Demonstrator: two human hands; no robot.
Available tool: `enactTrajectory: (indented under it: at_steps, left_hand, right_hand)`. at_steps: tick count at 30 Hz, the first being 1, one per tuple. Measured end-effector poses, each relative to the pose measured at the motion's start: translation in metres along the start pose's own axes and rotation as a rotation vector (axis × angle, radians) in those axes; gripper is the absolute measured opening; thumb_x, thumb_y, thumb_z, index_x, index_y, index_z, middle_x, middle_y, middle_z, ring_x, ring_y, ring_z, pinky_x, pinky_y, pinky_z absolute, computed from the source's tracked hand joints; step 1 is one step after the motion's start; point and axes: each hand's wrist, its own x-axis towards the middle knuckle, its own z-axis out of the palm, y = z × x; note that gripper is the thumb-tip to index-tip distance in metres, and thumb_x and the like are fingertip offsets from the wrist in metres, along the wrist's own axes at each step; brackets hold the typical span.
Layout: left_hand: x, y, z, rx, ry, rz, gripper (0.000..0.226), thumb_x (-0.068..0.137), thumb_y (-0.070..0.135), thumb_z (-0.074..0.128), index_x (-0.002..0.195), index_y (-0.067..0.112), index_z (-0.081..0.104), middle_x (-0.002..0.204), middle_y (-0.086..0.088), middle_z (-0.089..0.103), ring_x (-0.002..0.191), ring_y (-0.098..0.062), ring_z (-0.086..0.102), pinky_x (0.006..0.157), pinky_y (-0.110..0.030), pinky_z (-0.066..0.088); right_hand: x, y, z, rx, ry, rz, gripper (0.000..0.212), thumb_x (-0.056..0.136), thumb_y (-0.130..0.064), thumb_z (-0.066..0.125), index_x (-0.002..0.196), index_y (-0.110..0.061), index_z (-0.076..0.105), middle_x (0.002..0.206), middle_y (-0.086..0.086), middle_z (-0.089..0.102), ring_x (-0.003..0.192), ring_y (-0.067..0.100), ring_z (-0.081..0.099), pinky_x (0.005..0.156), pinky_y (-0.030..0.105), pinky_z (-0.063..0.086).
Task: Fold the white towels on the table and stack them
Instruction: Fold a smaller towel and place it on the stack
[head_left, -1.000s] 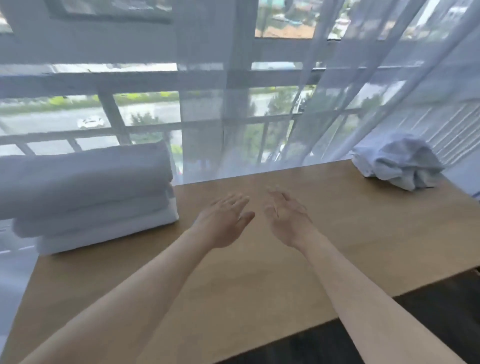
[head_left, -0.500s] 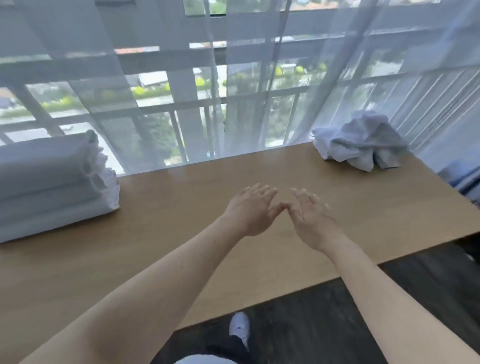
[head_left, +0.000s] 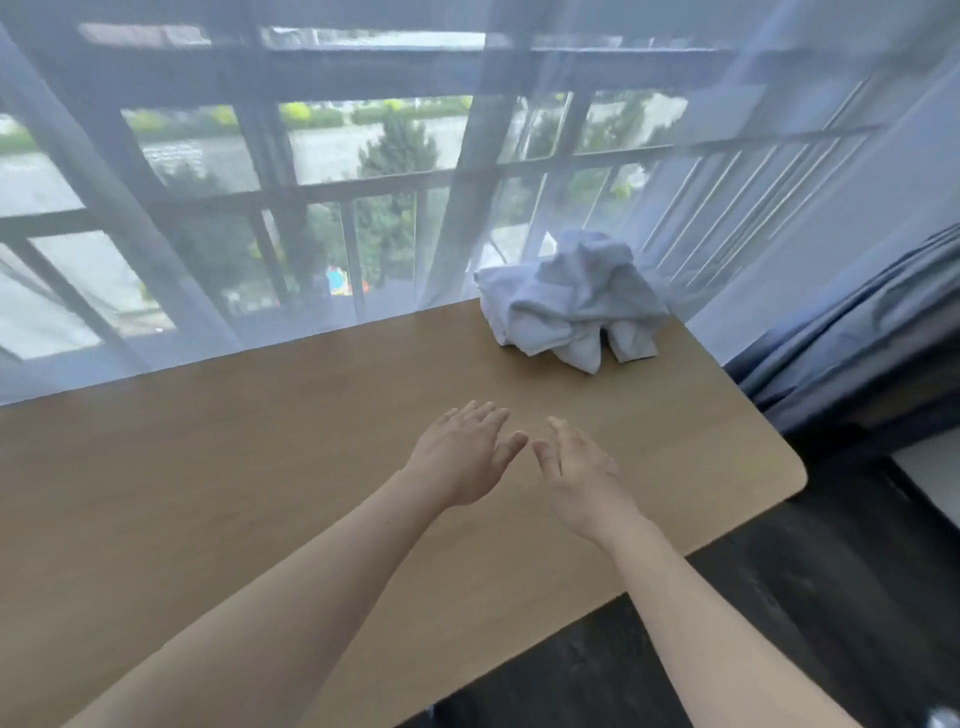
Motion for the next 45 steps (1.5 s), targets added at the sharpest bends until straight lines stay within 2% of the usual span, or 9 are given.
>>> enactTrajectory:
  at_steps: [14,18,21,24,28,31,36,41,45]
  left_hand:
    - [0.203,0.054,-0.002,0.024,0.139,-0.207,0.051,0.105,0.047,0.038,0.147,0.018,0.042,0.169,-0.006,0.009,0.155,-0.023,0.009,0.121,-0.04,0.016]
    - [0.272,0.058,-0.005,0.047,0.28,-0.382,0.036,0.102,0.04,0.046,0.129,0.017,0.049,0.167,-0.007,0.012,0.155,-0.025,0.003,0.121,-0.046,-0.002]
    - [0.296,0.055,0.0,-0.051,0.249,-0.495,0.037,0.094,0.039,0.058,0.12,0.016,0.046,0.138,-0.008,0.044,0.14,-0.03,0.032,0.114,-0.044,0.019]
    - [0.302,0.051,0.003,0.031,0.281,-0.531,0.044,0.086,0.047,0.069,0.107,0.018,0.043,0.11,-0.001,0.051,0.114,-0.025,0.047,0.096,-0.038,0.031]
    - [0.298,0.049,0.002,-0.013,0.362,-0.505,0.051,0.082,0.039,0.078,0.097,0.021,0.034,0.088,0.004,0.048,0.091,-0.026,0.052,0.073,-0.033,0.029]
    - [0.286,0.05,0.005,-0.142,0.359,-0.469,0.054,0.084,0.038,0.078,0.105,0.024,0.03,0.095,0.0,0.053,0.083,-0.024,0.052,0.066,-0.034,0.036]
    - [0.221,0.039,0.007,-0.392,0.464,-0.408,0.044,0.089,0.039,0.069,0.125,0.042,0.043,0.104,0.019,0.057,0.09,-0.009,0.056,0.066,-0.019,0.038]
    - [0.116,0.012,0.006,-0.387,0.52,-0.56,0.024,0.082,0.052,0.051,0.103,0.042,0.056,0.097,0.016,0.064,0.086,-0.01,0.062,0.068,-0.023,0.046]
    - [0.017,-0.014,0.016,-0.322,0.597,-0.632,0.052,0.072,0.065,0.038,0.094,0.026,0.065,0.084,0.021,0.059,0.079,-0.011,0.058,0.06,-0.01,0.034]
  right_hand:
    - [0.217,0.104,-0.095,-0.022,0.234,-0.191,0.048,0.103,-0.035,0.047,0.139,-0.002,0.043,0.14,0.018,0.047,0.131,0.038,0.042,0.108,0.044,0.033]
    - [0.282,0.122,-0.118,-0.115,0.314,-0.145,0.068,0.102,-0.046,0.045,0.156,-0.015,0.016,0.16,0.012,0.022,0.132,0.04,0.037,0.105,0.052,0.035]
    - [0.318,0.131,-0.126,-0.234,0.286,-0.059,0.082,0.098,-0.058,0.043,0.159,-0.025,-0.001,0.165,0.007,0.009,0.128,0.041,0.036,0.101,0.056,0.035]
    - [0.339,0.138,-0.125,-0.312,0.22,-0.057,0.084,0.096,-0.064,0.04,0.157,-0.03,-0.008,0.157,0.005,0.023,0.131,0.035,0.028,0.104,0.054,0.03]
    - [0.349,0.135,-0.118,-0.245,0.24,-0.129,0.07,0.101,-0.048,0.044,0.157,-0.022,0.011,0.137,0.011,0.042,0.122,0.034,0.041,0.101,0.046,0.03]
    - [0.341,0.127,-0.111,-0.133,0.296,-0.187,0.06,0.103,-0.034,0.046,0.155,-0.019,0.021,0.13,0.016,0.044,0.114,0.037,0.045,0.101,0.045,0.031]
    - [0.291,0.11,-0.086,0.05,0.394,-0.352,0.066,0.1,-0.021,0.055,0.156,-0.019,0.021,0.122,0.021,0.052,0.1,0.04,0.053,0.09,0.051,0.043]
    - [0.228,0.079,-0.047,0.152,0.244,-0.496,0.059,0.101,-0.049,0.039,0.154,-0.028,0.021,0.137,0.01,0.054,0.108,0.033,0.06,0.077,0.044,0.053]
    - [0.178,0.043,-0.005,0.034,0.132,-0.585,0.06,0.096,-0.065,0.023,0.127,-0.018,0.046,0.094,0.002,0.064,0.084,0.031,0.065,0.065,0.039,0.046]
